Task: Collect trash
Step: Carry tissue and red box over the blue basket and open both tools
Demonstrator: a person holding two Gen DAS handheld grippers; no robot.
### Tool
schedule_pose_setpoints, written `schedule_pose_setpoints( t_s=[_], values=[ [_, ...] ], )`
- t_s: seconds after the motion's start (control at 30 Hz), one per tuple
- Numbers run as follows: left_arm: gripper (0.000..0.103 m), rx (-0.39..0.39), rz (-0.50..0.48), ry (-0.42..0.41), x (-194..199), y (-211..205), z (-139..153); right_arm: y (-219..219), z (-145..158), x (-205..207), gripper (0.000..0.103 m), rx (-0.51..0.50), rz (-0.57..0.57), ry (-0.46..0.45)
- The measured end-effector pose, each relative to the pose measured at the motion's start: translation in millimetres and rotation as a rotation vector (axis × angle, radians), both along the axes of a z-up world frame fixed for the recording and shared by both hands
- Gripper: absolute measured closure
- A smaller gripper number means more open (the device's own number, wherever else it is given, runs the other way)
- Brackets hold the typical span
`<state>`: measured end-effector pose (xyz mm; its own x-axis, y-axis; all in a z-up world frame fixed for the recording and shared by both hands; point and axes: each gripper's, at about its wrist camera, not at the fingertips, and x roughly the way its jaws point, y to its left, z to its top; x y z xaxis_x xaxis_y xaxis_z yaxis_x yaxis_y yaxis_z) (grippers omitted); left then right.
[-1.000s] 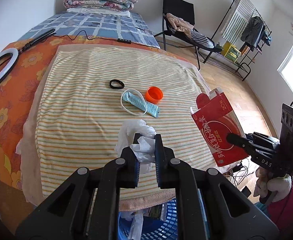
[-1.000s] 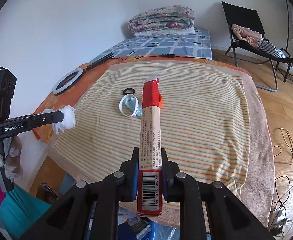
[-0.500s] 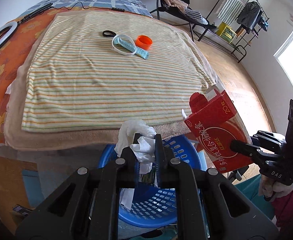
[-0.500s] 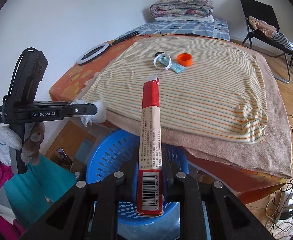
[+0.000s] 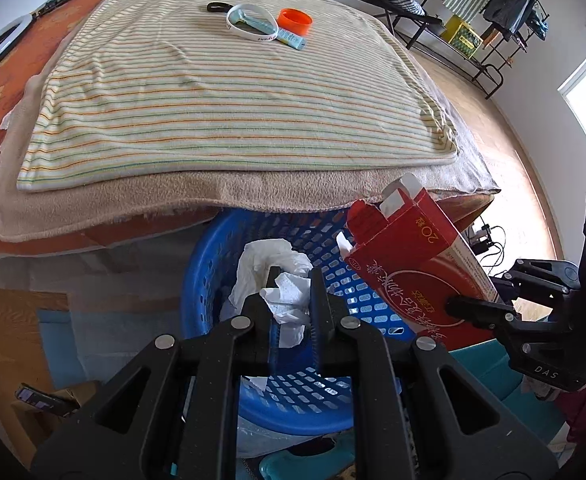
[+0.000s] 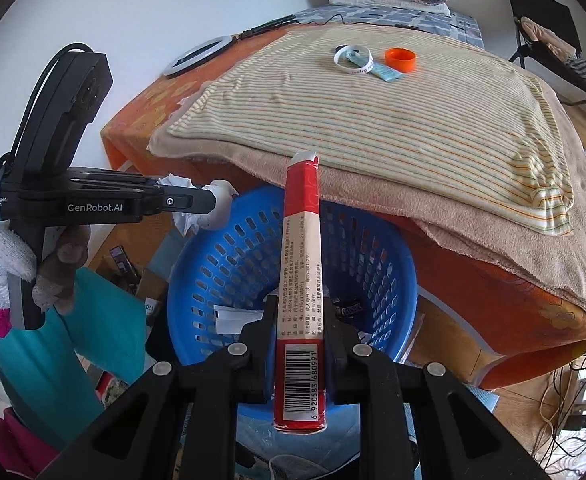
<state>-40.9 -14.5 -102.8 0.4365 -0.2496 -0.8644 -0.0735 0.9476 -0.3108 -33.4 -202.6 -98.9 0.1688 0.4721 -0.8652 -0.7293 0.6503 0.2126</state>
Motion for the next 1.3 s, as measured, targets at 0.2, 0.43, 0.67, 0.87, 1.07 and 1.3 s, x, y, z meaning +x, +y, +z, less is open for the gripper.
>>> schedule_pose_setpoints(
  t_s=[0.2,0.43,0.67,0.87,1.07,1.3],
  values=[
    [0.093,0.022,-0.016,0.048,-0.6,-6.6,-19.6,4.9,-10.2,2.2,0.086,-0.038,0.003,0.018],
    [0.092,0.044,-0.042,0.089,-0.7,-16.9,-34.9,5.7,-16.7,4.8,0.086,-0.069,-0.007,0.031],
    [0.092,0.079,-0.058,0.104,1.3,-23.6,-40.9,4.0,-20.0,7.8,0.082,-0.07,-0.021,0.041],
    [0.074,0.085,-0.053,0.125,3.2,-25.5,-44.0,4.3,-21.3,8.6,0.056,-0.065,-0.028,0.047],
    [0.048,0.098,-0.035,0.114,3.1,-22.7,-42.4,4.9,-21.6,8.9,0.042,-0.081,-0.034,0.037],
    [0.048,0.09,-0.02,0.117,4.0,-17.3,-41.8,4.4,-21.1,11.8,0.017,-0.112,-0.074,0.018]
  ],
)
